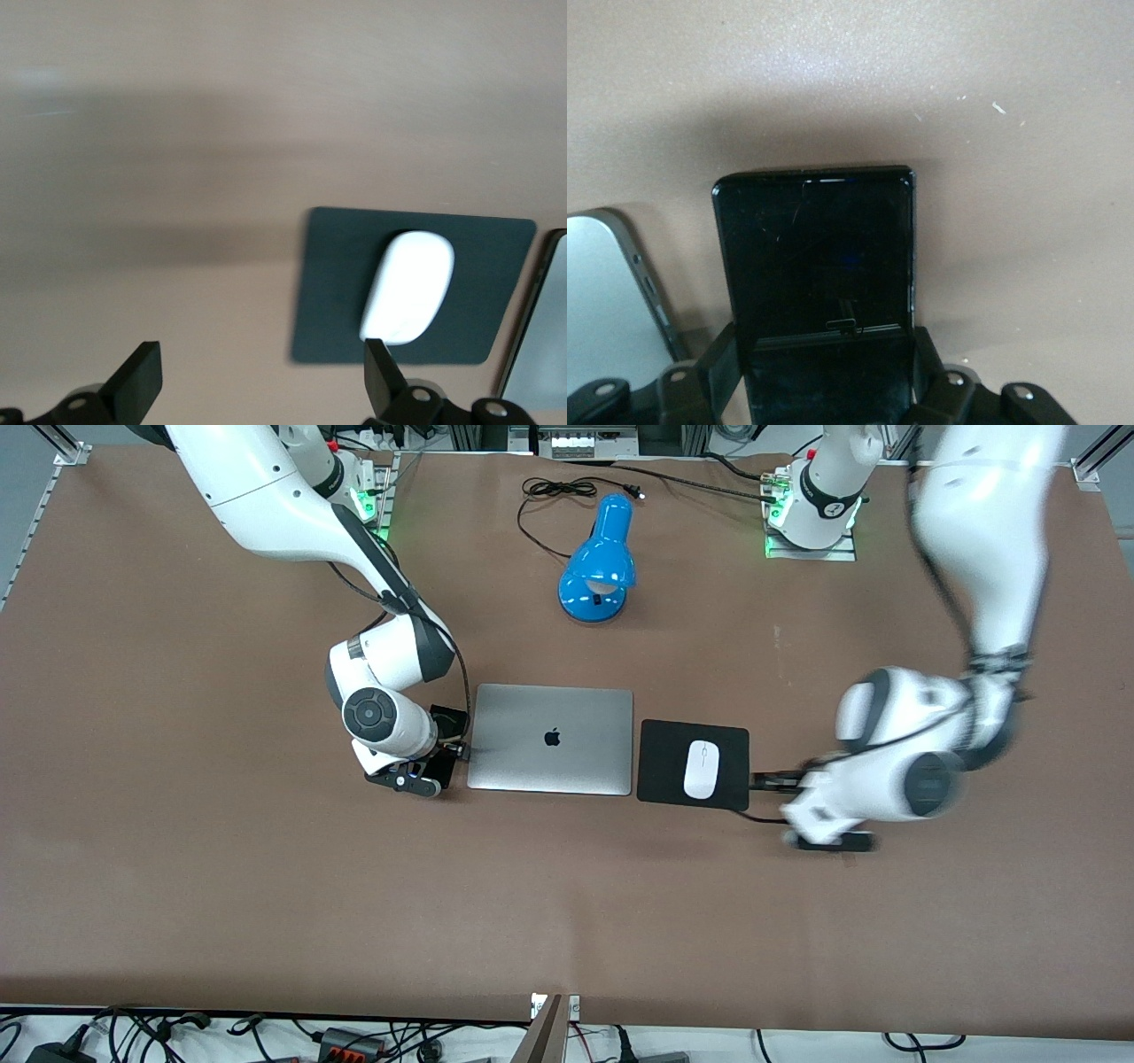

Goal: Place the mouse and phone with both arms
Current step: 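Open the left gripper and lift it away from the mouse pad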

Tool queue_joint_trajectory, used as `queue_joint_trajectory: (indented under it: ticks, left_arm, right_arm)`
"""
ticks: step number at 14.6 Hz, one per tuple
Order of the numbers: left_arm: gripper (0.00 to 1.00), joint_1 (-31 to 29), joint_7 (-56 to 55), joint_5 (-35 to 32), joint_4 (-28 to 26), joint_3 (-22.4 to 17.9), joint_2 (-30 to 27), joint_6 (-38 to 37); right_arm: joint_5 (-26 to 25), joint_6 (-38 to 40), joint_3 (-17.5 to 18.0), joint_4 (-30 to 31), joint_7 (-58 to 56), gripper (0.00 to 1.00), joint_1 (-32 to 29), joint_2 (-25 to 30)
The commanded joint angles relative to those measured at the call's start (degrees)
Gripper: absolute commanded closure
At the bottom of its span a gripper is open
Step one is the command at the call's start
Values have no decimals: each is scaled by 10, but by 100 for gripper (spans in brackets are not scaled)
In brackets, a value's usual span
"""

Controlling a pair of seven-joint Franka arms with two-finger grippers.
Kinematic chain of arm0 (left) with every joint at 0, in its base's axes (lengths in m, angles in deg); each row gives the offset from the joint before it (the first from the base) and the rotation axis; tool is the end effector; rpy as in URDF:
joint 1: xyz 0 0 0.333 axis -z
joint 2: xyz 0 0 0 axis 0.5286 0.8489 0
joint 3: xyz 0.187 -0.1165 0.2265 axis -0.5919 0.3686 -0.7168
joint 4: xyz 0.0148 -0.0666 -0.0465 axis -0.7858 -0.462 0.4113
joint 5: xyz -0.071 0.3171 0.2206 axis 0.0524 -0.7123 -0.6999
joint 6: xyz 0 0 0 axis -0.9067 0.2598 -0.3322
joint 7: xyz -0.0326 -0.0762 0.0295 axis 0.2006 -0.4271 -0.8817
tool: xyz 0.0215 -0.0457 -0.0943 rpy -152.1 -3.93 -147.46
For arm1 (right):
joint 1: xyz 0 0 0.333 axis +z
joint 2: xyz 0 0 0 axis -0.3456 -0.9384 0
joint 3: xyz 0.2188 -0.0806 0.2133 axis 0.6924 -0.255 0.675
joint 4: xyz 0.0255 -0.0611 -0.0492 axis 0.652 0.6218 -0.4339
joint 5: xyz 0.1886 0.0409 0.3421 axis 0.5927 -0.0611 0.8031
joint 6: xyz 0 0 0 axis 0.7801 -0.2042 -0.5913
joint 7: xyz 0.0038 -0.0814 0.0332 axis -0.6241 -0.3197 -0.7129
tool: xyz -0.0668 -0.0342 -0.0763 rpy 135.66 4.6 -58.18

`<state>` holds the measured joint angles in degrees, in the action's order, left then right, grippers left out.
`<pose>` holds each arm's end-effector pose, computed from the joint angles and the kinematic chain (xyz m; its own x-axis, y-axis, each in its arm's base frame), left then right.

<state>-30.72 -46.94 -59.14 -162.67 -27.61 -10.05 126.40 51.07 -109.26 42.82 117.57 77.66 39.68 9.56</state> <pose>0.6741 -0.1049 0.3145 0.9666 0.0315 -0.2542 0.0580 -0.9935 0.0975 0.5717 0.2780 0.1676 0.9553 -0.2404 -0.1720 -0.2382 -0.9706 0.0338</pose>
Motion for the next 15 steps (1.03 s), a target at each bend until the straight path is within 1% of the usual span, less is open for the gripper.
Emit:
queue_joint_trajectory:
  ticks: [1, 3, 5, 7, 8, 9, 10, 11, 13, 15]
  left_arm:
    - [0, -52, 4, 2, 22, -2, -49, -77]
    - [0, -91, 2, 2, 89, 0, -51, -176]
    - [0, -99, 3, 3, 160, -9, -51, -286]
    - [0, -116, 1, 4, 227, -15, -52, -352]
    - [0, -125, 0, 2, 259, -19, -52, -373]
    - [0, -132, -3, -1, 268, -22, -52, -378]
    - [0, -131, -10, -13, 268, -22, -66, -387]
    - [0, -131, -24, -30, 258, -16, -90, -389]
    - [0, -126, -59, -36, 171, -11, -151, -378]
    - [0, -132, -53, -39, 66, -7, -221, -305]
  right_arm:
    - [2, 8, -5, 12, 9, 62, 1, 13]
    - [0, 22, -5, 12, 4, 62, 3, 19]
    - [-6, 45, -5, 12, -36, 62, 5, 29]
    - [-6, 62, -4, 11, -44, 62, 5, 38]
    - [-6, 66, -4, 12, -45, 62, 6, 41]
    - [-6, 66, -4, 13, -46, 62, 6, 41]
    - [-6, 61, -4, 13, -45, 62, 6, 37]
    - [-6, 56, -4, 13, -45, 62, 6, 34]
    - [-6, 46, -4, 13, -45, 62, 6, 27]
    - [-6, 44, -4, 13, -46, 62, 7, 22]
